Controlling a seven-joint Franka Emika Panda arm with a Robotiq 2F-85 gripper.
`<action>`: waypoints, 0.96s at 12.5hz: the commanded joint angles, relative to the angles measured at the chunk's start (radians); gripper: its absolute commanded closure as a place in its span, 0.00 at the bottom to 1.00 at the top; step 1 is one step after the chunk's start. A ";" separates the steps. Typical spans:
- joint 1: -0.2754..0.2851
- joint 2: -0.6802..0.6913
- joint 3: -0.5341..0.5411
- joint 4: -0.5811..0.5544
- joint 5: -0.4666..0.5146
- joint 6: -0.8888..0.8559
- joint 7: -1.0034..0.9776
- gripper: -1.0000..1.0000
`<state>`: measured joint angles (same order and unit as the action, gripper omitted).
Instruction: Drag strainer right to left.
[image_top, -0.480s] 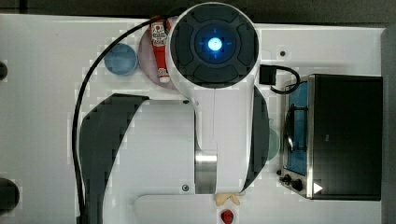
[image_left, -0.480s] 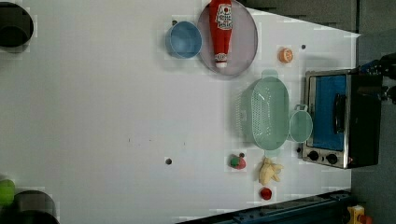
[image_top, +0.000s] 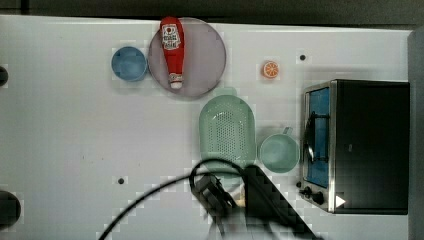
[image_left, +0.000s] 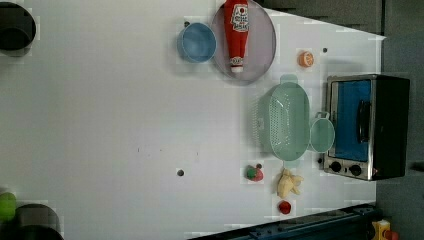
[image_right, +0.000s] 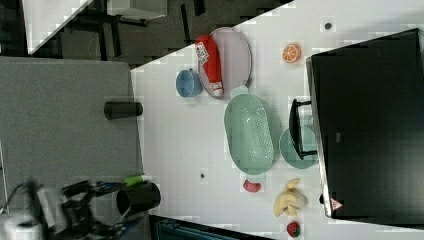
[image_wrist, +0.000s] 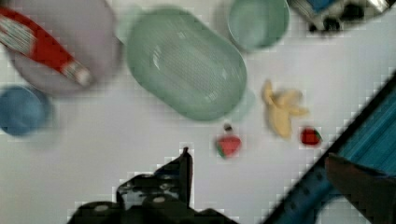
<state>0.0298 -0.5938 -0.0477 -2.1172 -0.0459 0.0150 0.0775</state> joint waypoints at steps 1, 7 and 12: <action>-0.001 0.095 -0.010 -0.109 0.002 0.045 0.026 0.00; -0.001 0.299 -0.003 -0.345 0.002 0.529 0.248 0.00; 0.000 0.566 0.016 -0.374 0.002 0.837 0.566 0.00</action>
<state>0.0360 0.0413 -0.0246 -2.5059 -0.0441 0.8013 0.4902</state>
